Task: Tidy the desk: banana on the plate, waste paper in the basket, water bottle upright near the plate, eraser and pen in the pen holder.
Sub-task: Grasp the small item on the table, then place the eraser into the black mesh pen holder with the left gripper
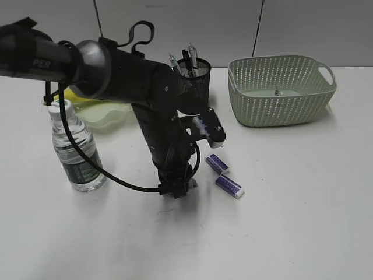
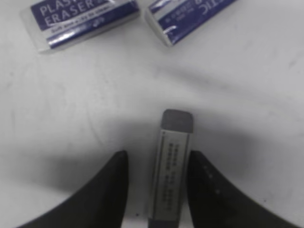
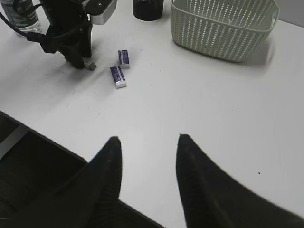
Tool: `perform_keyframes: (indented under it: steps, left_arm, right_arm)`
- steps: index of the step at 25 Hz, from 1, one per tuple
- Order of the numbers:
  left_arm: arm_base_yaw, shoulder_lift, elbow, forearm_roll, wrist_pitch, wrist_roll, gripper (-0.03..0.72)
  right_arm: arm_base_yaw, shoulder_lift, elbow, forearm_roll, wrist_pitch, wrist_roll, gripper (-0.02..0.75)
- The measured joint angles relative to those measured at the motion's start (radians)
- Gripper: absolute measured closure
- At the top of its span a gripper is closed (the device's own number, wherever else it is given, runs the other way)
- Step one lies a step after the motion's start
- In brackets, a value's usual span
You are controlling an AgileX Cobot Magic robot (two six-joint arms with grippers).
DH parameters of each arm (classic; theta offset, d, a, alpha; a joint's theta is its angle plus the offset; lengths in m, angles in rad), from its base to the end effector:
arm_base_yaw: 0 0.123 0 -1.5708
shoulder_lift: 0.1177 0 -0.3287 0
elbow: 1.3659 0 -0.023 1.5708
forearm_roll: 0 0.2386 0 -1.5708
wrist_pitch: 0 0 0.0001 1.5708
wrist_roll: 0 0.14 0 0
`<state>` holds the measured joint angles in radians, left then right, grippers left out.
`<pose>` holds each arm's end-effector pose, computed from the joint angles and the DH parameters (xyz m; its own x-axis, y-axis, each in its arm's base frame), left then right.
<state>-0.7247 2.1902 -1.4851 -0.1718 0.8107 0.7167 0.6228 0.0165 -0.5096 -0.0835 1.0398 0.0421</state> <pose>0.3249 -0.3109 0.1095 -0.2340 0.9531 -0.1922 0.9718 0.2351 -0.0174 -0.0052 -0.0161 0.2552 -0.3590 -0.2581 -0.8969 -0.5295 0.8477 -0.0320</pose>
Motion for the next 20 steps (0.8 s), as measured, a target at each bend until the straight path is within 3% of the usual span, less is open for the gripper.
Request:
perform_keyframes:
  steps: [1,3,11,16,20]
  left_arm:
    - [-0.001,0.000,-0.001,0.015,-0.001,0.000,0.405]
    - [-0.009,0.000,-0.001,0.051,-0.009,0.000,0.548]
    - [-0.028,-0.091,0.005,0.070,-0.075,-0.021,0.546]
    - [0.011,-0.183,0.006,0.059,-0.344,-0.145,0.546]
    - [0.060,-0.197,0.007,-0.084,-0.662,-0.212,0.546]
  right_arm:
    - [0.000,0.000,0.000,0.000,0.000,0.000,0.420]
    - [0.000,0.000,0.000,0.000,0.000,0.000,0.420]
    - [0.000,0.000,0.000,0.000,0.000,0.000,0.420]
    - [0.000,0.000,0.000,0.000,0.000,0.000,0.420]
    - [0.000,0.000,0.000,0.000,0.000,0.000,0.420]
